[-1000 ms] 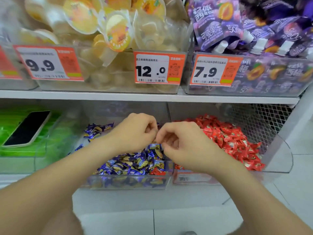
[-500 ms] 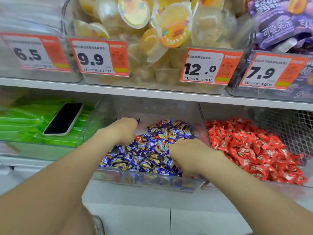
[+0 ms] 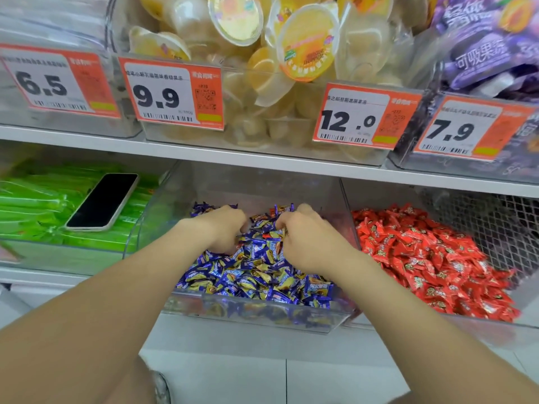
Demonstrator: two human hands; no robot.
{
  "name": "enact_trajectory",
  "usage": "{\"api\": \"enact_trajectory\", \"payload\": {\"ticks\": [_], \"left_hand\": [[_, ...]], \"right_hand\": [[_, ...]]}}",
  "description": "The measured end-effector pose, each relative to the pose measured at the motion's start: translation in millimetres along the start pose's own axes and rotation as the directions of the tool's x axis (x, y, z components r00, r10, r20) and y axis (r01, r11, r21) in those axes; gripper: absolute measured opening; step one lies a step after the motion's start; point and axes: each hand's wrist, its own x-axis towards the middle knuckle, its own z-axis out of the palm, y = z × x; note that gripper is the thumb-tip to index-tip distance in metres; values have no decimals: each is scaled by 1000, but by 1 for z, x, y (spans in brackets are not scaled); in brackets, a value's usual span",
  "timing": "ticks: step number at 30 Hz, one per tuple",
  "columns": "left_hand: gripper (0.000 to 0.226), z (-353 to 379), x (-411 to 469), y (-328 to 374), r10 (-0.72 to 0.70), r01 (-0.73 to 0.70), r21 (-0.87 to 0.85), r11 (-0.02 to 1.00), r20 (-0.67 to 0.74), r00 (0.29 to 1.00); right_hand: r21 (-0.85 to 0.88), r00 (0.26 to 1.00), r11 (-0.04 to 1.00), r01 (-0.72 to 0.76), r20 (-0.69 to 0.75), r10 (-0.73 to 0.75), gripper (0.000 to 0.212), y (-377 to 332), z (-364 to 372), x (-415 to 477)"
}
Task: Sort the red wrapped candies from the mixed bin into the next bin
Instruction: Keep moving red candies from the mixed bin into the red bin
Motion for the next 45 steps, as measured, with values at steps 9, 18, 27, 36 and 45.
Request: {"api": "enact_trajectory", "payload": {"ticks": [9, 18, 27, 36, 45], "left_hand": [[33, 0, -1, -2, 57, -66, -89, 994, -101, 993], [22, 6, -3, 5, 158, -184, -175, 967, -149, 976], [39, 16, 4, 3, 219, -219, -16, 976, -12, 976], [15, 17, 6, -7, 202, -204, -36, 978, -48, 978], [9, 0, -8, -2, 139, -177, -219, 960, -176, 974]], "right_hand": [[165, 921, 971, 170, 323, -216, 58, -18, 22, 1], [-110, 997, 992, -60, -62, 53, 31, 22, 18, 22], [-275, 997, 959, -67, -67, 50, 33, 11, 35, 39], [240, 986, 967, -90, -115, 120, 32, 18, 2, 42], [171, 973, 964, -203, -72, 218, 24, 11, 7, 38]]}}
